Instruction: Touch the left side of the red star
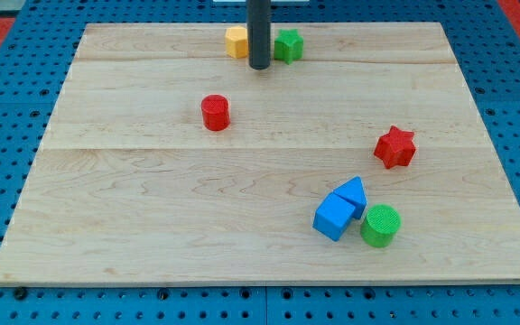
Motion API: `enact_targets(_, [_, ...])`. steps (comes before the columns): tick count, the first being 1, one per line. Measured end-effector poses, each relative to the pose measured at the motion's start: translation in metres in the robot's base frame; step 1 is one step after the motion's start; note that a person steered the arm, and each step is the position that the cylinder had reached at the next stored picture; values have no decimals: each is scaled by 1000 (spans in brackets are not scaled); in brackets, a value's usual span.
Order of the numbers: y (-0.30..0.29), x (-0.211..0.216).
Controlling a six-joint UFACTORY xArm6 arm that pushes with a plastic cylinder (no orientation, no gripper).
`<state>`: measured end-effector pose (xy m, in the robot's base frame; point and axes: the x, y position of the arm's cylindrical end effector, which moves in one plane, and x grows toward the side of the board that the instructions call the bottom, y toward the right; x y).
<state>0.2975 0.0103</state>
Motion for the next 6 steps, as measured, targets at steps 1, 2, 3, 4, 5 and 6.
enact_targets(1, [52,91])
enact_targets(2, [91,125])
enact_targets(3, [106,149])
enact_targets(4, [106,147])
enact_targets(5, [133,175])
enact_targets(6, [141,240])
